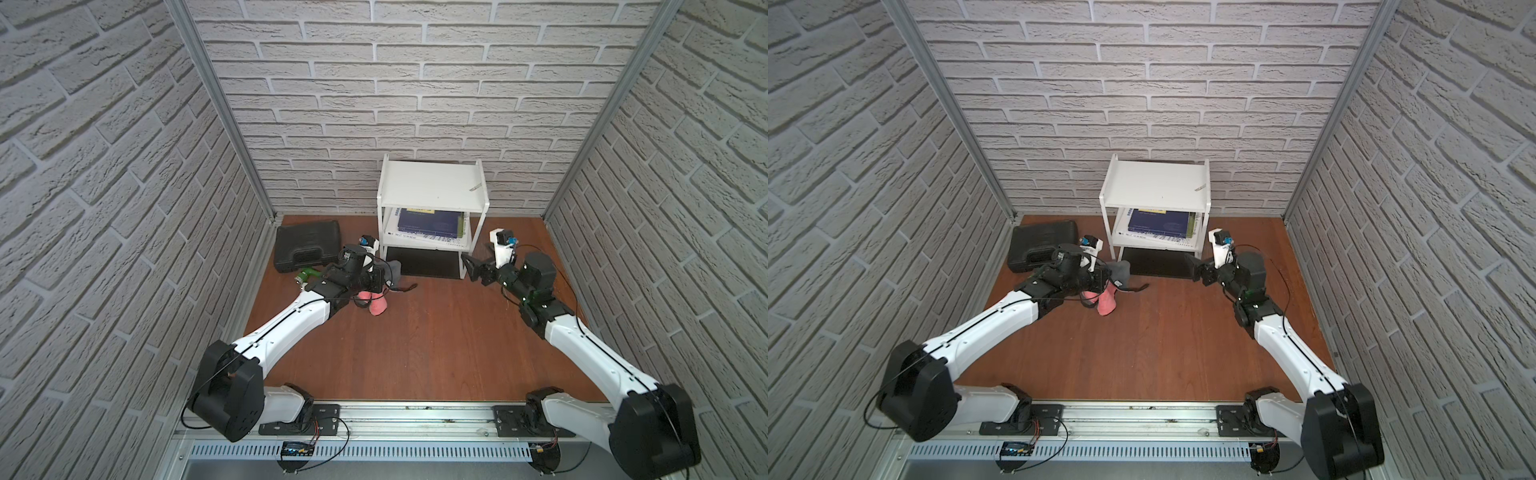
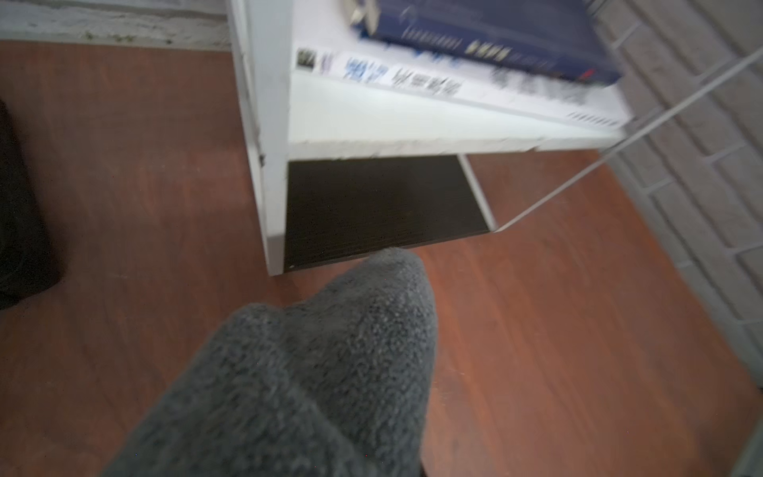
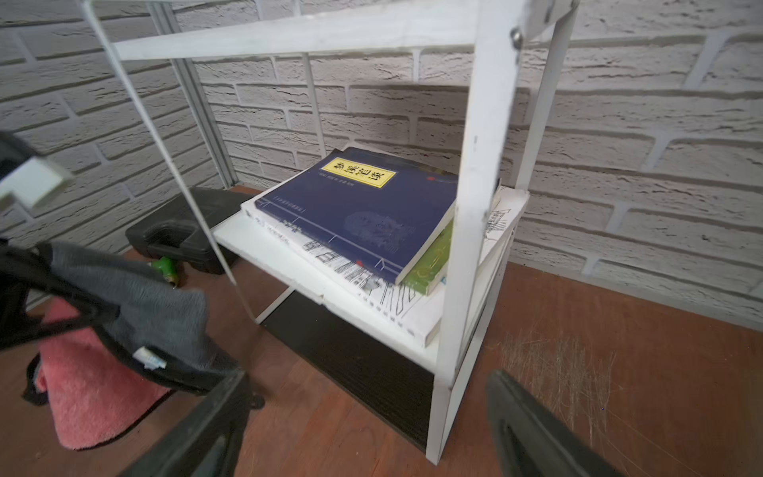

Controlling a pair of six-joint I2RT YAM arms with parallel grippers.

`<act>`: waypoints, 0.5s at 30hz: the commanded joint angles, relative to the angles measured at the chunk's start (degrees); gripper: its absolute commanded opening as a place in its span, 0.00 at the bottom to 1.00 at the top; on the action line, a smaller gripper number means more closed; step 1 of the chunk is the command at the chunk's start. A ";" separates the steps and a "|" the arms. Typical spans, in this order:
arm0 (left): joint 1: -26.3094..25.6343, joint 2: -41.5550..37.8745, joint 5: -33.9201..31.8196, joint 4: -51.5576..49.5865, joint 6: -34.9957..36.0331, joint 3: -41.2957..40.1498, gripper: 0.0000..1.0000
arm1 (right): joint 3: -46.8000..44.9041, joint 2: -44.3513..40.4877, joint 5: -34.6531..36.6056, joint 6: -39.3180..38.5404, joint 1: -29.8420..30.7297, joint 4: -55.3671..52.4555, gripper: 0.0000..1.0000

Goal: Wipe the bookshelf clean with a cloth
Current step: Wipe the dust from the shelf, then adjust the cleaning item.

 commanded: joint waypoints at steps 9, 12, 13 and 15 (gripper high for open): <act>-5.07 -2.81 20.73 -11.24 1.65 13.16 0.00 | 3.72 0.19 -24.56 -18.94 11.31 3.35 0.95; -6.46 -2.51 21.88 -11.07 3.43 15.29 0.00 | 10.81 6.78 -23.08 -26.56 16.38 -0.74 0.94; -6.75 -2.43 22.17 -10.68 3.67 15.55 0.00 | 13.75 8.91 -22.99 -29.11 18.25 -3.46 0.93; -6.97 -2.29 22.24 -9.52 3.39 15.40 0.00 | 18.14 12.52 -22.15 -33.80 21.20 -9.14 0.89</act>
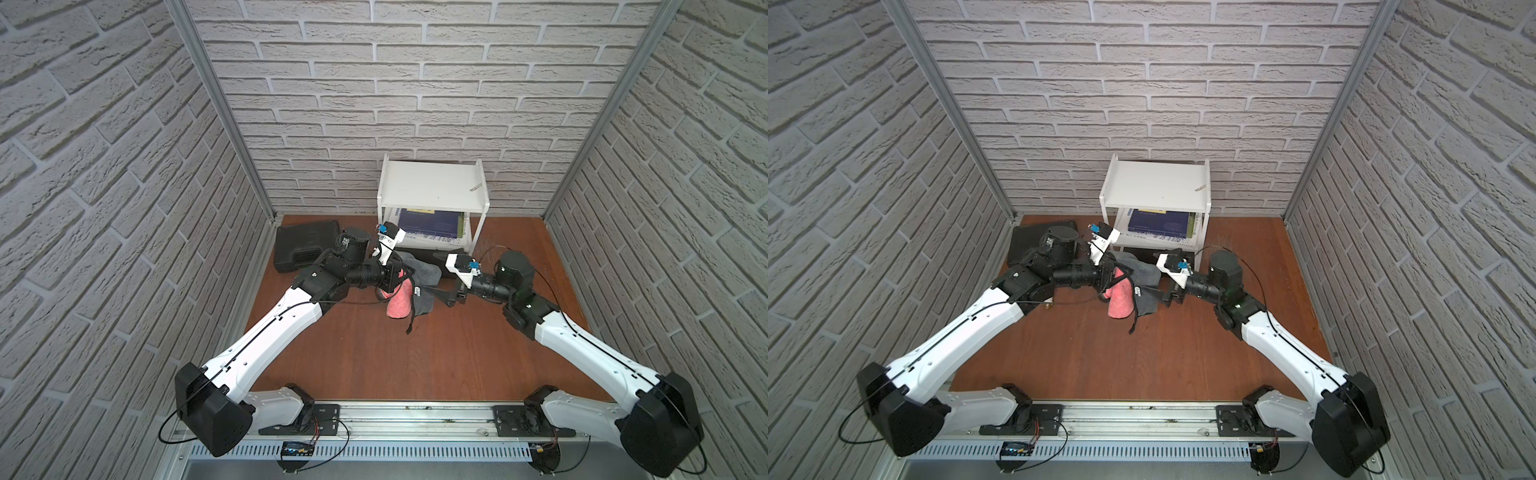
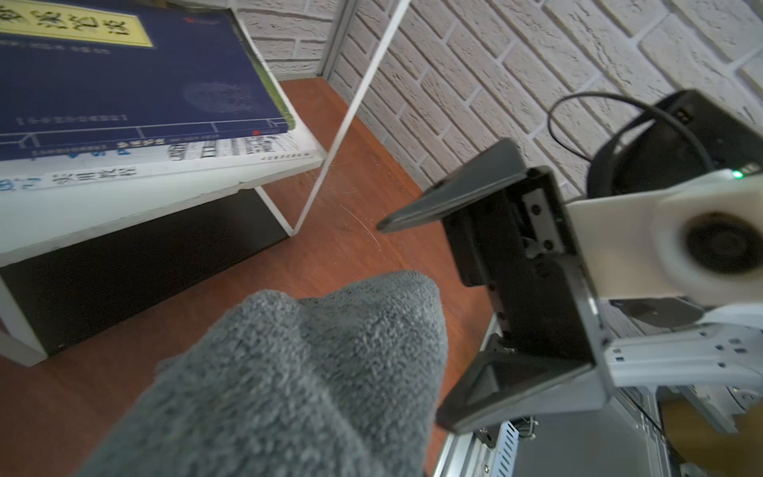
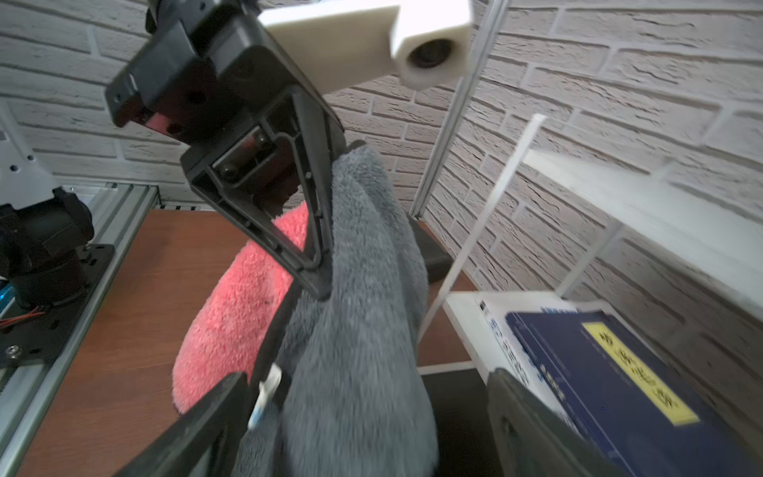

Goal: Wipe the bookshelf clean with a cloth
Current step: Adjust the cleaning item.

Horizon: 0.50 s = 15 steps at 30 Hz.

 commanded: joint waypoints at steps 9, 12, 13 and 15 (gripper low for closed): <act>4.94 -3.09 -17.31 6.35 5.96 -4.37 0.48 | 9.93 9.17 20.11 -2.81 4.18 -1.88 0.03; 11.38 -5.01 -17.93 18.23 3.84 -9.79 0.66 | 10.09 11.25 36.21 -4.02 4.17 -0.96 0.02; 12.99 -4.59 -17.73 20.83 3.71 -10.15 0.68 | 10.34 12.05 39.50 -4.17 4.16 -0.34 0.03; 14.22 -1.35 -18.24 22.34 6.28 -7.80 0.69 | 13.03 13.61 39.41 -4.99 4.40 -3.49 0.03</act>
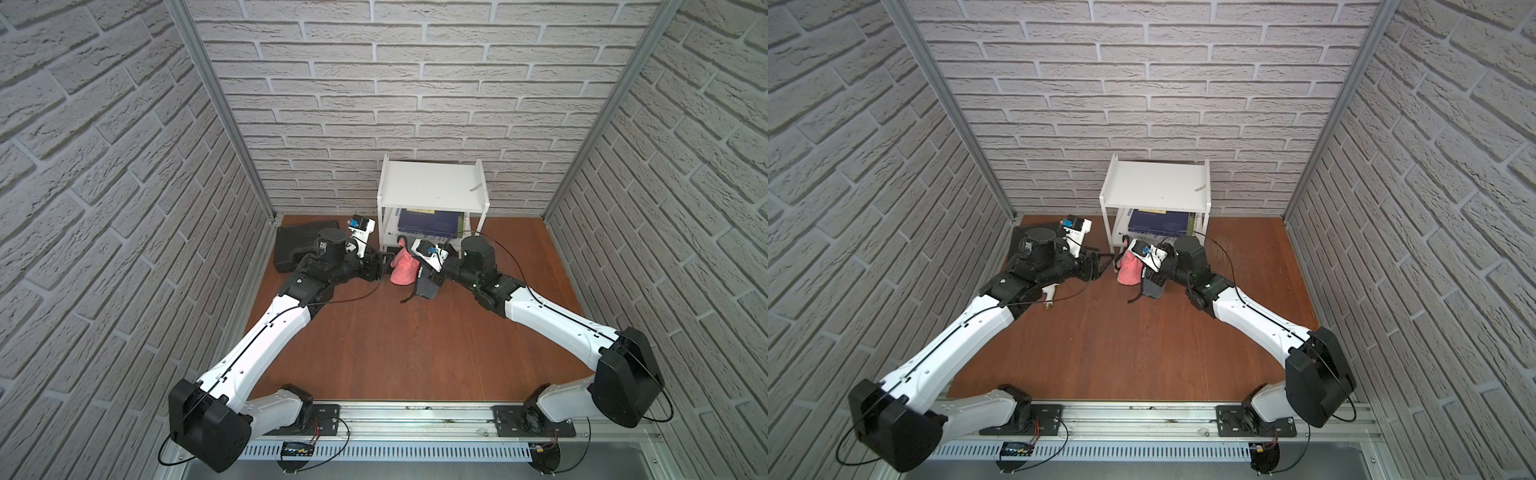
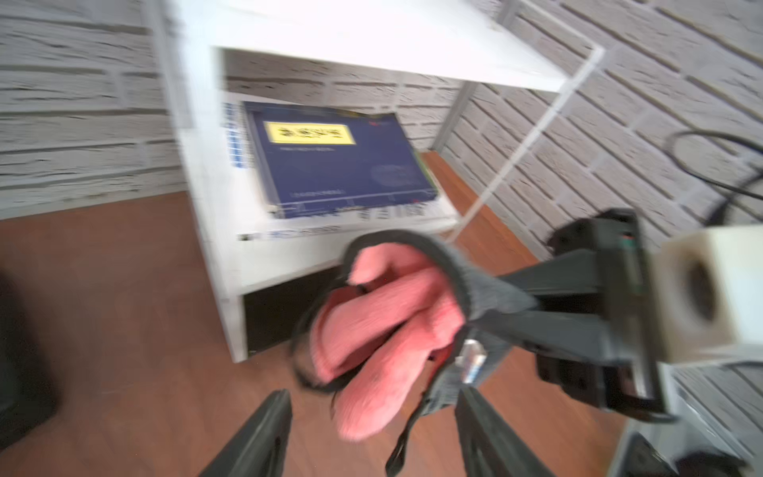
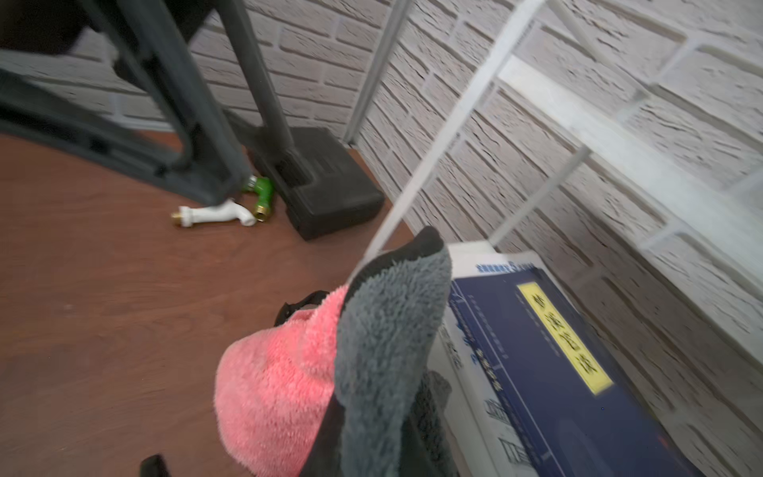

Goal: Wipe the bookshelf clean with a cloth
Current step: Adjust the cleaning item, then hold the shelf at the center of the board.

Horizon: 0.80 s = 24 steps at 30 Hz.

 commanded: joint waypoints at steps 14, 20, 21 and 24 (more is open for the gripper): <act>2.35 20.06 -1.22 16.33 7.78 13.31 0.35 | 12.61 10.79 26.71 1.12 4.77 -3.67 0.03; 2.17 21.40 -0.24 12.98 10.20 14.64 0.07 | 12.64 10.51 22.13 2.80 4.18 -6.79 0.03; 1.98 21.34 -0.17 12.61 10.42 14.44 0.04 | 14.09 11.73 20.71 5.15 4.35 -6.16 0.03; 1.70 20.77 -0.34 12.60 11.11 13.12 0.00 | 20.15 17.21 19.75 15.67 5.59 -4.02 0.03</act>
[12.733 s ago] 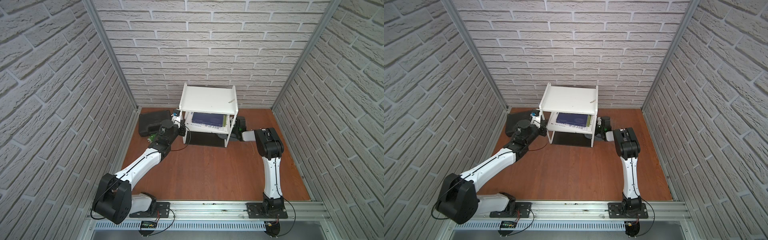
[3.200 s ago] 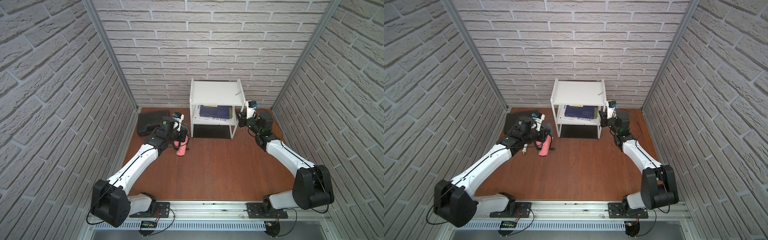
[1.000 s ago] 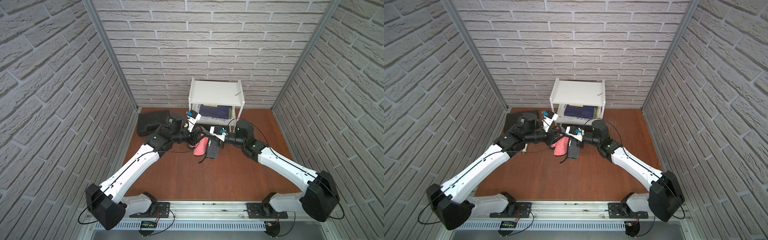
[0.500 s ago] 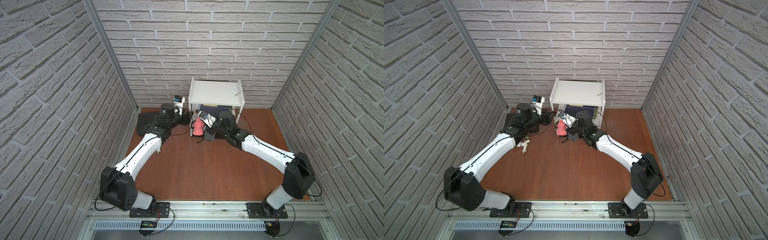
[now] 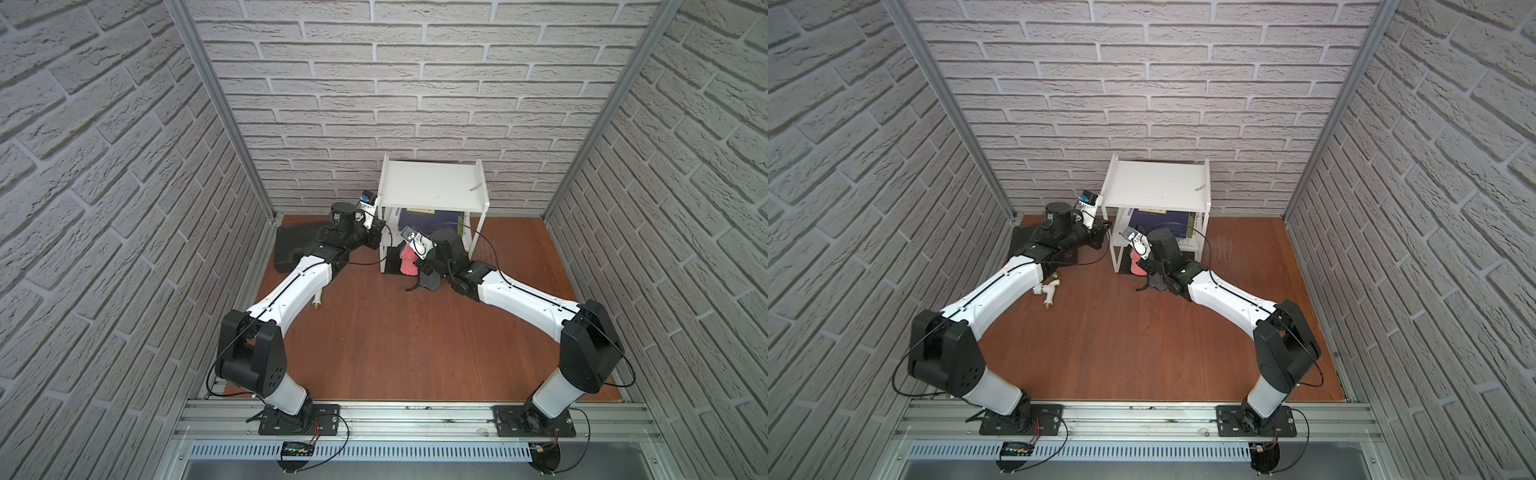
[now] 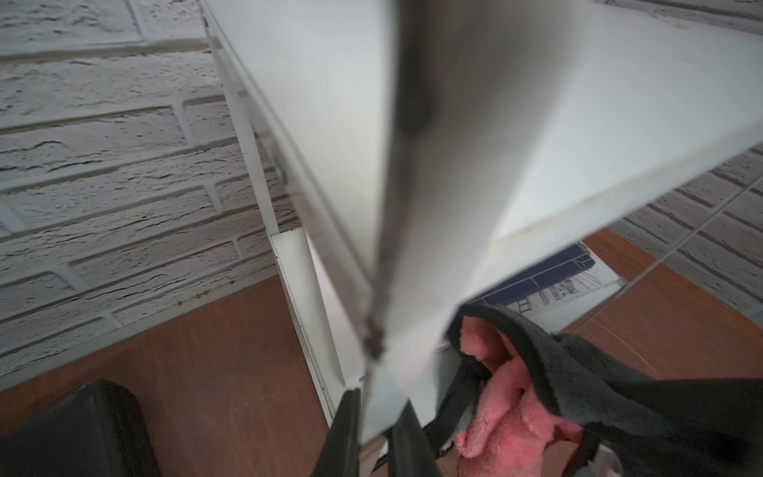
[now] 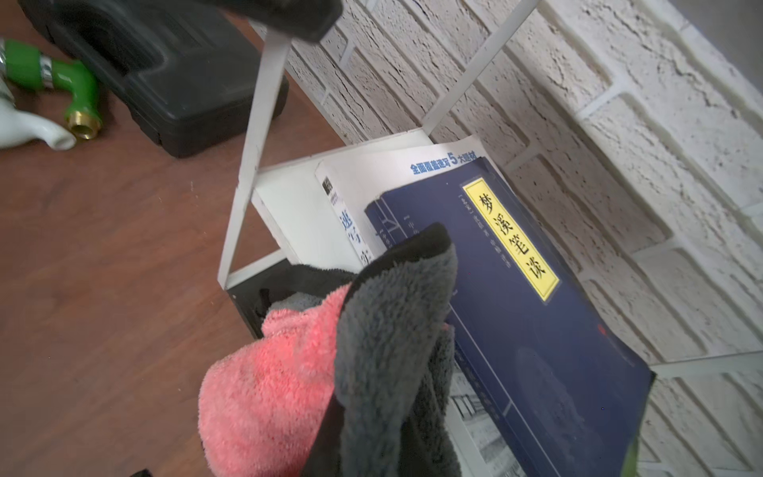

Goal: Wipe the bookshelf clean with a cloth
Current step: Hold the shelf at the center of the board, then wipe the dust from the shelf.

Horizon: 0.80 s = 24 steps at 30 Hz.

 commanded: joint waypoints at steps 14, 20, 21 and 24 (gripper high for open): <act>-0.29 0.59 0.25 -5.25 1.53 2.60 0.00 | 0.91 -0.52 7.68 8.13 -0.71 1.83 0.03; -0.28 0.20 -0.74 -4.62 1.53 1.25 0.00 | 8.40 6.47 -4.28 15.56 3.78 1.72 0.03; -0.23 0.04 -0.54 -4.21 1.64 0.88 0.00 | 10.34 7.72 -3.83 16.65 4.52 2.05 0.02; -0.31 -0.06 -0.56 -2.79 1.51 -0.06 0.00 | 12.79 9.69 2.36 20.79 4.97 2.90 0.02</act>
